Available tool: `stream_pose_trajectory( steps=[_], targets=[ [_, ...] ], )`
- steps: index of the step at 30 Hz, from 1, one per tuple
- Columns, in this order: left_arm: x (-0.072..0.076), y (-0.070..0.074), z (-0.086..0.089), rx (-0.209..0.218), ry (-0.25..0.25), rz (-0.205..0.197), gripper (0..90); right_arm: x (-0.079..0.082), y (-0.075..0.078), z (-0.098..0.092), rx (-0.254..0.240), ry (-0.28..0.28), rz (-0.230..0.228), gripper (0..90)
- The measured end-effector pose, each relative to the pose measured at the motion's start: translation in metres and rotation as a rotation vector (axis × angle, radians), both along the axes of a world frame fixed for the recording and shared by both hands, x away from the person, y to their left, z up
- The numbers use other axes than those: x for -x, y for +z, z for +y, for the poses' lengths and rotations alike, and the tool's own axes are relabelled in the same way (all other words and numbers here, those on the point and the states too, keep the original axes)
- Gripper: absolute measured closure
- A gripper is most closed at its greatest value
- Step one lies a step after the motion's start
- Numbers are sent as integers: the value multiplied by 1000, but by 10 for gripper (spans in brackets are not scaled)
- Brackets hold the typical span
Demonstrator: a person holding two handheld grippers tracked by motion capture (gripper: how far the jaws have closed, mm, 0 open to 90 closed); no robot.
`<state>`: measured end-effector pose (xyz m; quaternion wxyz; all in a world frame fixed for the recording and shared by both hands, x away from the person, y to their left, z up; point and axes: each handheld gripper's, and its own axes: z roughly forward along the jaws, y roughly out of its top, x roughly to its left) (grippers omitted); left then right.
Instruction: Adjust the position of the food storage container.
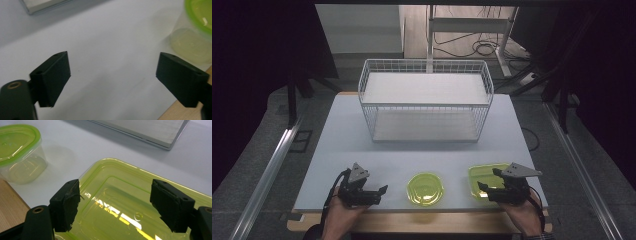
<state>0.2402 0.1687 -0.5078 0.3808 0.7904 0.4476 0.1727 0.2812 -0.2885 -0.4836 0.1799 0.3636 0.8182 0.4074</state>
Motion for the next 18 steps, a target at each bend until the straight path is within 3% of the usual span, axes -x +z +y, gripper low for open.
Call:
stream_pose_trajectory(
  steps=[4,8,14,18],
  targets=[
    [5,7,-7,48,-82,-48,377,-1,0,-2,-5,-9,-4,240],
    [7,9,-16,65,-124,-58,606,-1,0,-2,-7,-10,-3,235],
    [12,19,-39,114,-220,-60,850,-2,-2,0,6,-3,8,232],
    [18,26,-62,125,-318,-69,896,-2,-3,0,11,2,8,227]
  ],
)
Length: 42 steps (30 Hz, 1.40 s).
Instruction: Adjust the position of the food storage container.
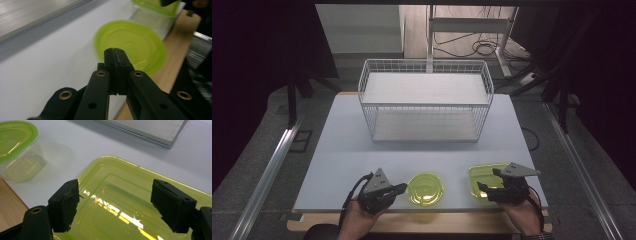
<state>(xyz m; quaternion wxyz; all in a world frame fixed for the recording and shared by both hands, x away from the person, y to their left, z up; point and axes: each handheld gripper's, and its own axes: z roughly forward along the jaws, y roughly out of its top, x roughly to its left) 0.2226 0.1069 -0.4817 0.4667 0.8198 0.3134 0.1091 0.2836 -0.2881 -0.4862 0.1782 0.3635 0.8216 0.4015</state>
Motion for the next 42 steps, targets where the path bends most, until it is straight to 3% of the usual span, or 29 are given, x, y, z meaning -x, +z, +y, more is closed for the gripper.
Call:
stream_pose_trajectory(
  steps=[5,10,13,20,23,30,42],
  targets=[
    [1,-1,-25,21,-78,13,896,0,1,0,-3,-1,-5,226],
    [3,0,-45,25,-110,10,897,0,1,0,-5,-1,-9,225],
    [6,-1,-65,2,-138,17,897,0,0,0,-4,0,-6,222],
    [7,-9,-87,-43,-149,39,897,0,0,1,2,3,-8,219],
    [3,-14,-85,-48,-132,59,898,0,-1,2,5,7,-10,217],
    [-3,-17,-77,-74,-88,56,898,-1,-1,1,10,7,-6,216],
    [-23,-19,-44,-97,38,53,898,-1,-2,2,12,12,-1,212]
  ],
)
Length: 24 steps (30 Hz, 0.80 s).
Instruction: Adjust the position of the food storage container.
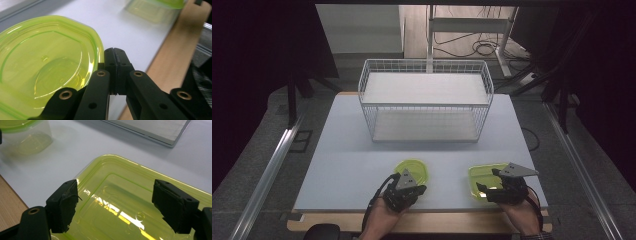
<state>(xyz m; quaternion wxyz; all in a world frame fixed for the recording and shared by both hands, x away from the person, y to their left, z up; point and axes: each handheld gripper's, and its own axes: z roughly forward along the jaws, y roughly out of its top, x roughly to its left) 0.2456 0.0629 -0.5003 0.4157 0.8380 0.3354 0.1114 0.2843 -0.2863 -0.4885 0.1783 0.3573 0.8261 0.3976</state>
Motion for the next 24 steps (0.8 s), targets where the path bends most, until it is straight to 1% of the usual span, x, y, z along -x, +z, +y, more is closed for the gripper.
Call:
stream_pose_trajectory(
  steps=[2,3,5,8,10,13,18,20,21,22,23,24],
  targets=[
    [-1,0,2,0,8,0,897,0,0,0,1,1,0,212],
    [-4,0,7,3,24,5,897,0,0,0,-1,2,1,212],
    [-5,1,8,2,29,8,897,0,-1,1,0,2,2,212],
    [-4,5,5,-1,17,-5,897,0,-1,1,-1,-1,2,212],
    [-6,9,1,-11,12,-16,897,0,-1,1,0,-1,0,211],
    [-15,16,-6,-23,13,-31,897,0,-2,2,4,1,-1,211],
    [-30,23,-20,-39,11,-34,897,0,-2,3,6,2,0,209],
    [-32,23,-22,-46,12,-33,897,0,-2,2,3,3,-1,210],
    [-38,23,-26,-64,20,-31,897,0,-2,2,3,2,-1,210],
    [-38,23,-26,-64,20,-31,897,0,-2,2,2,2,-1,210],
    [-44,22,-30,-83,24,-21,897,0,-2,2,3,1,-1,209],
    [-46,20,-31,-92,29,-14,897,0,-2,2,3,1,-1,210]
  ],
)
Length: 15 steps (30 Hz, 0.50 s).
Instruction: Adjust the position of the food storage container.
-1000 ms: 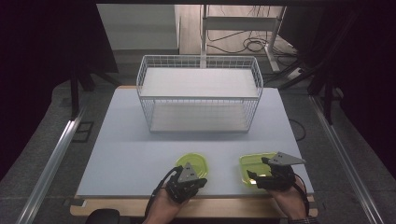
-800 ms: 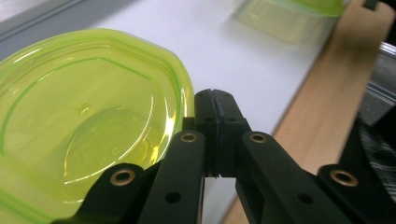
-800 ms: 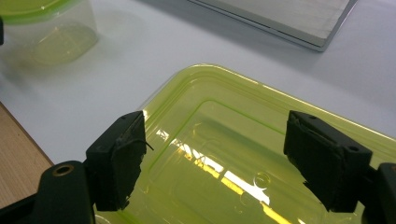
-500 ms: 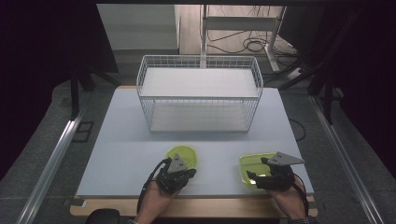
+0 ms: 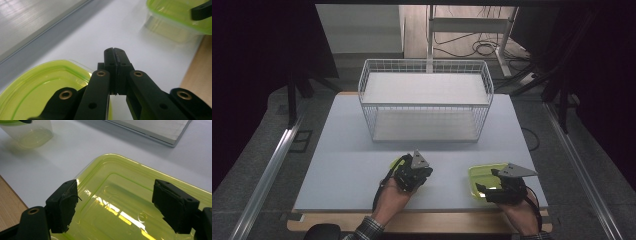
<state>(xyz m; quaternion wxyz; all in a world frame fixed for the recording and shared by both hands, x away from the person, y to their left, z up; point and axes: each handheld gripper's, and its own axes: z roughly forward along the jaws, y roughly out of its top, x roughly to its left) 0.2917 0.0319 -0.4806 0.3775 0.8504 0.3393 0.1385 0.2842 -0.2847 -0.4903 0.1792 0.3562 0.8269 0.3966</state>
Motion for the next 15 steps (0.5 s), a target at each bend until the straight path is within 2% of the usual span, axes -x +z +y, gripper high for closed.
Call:
stream_pose_trajectory(
  steps=[3,4,7,10,15],
  targets=[
    [-2,-4,1,-11,2,10,897,0,0,0,1,1,0,209],
    [-2,-4,2,-3,4,15,897,0,0,0,1,1,0,209],
    [-1,-4,6,-20,12,5,897,0,0,0,1,1,-1,209],
    [-1,-5,11,-7,23,14,897,0,0,0,-1,0,-3,209],
    [-2,-6,33,-6,63,19,897,0,0,0,-16,-10,8,210]
  ],
)
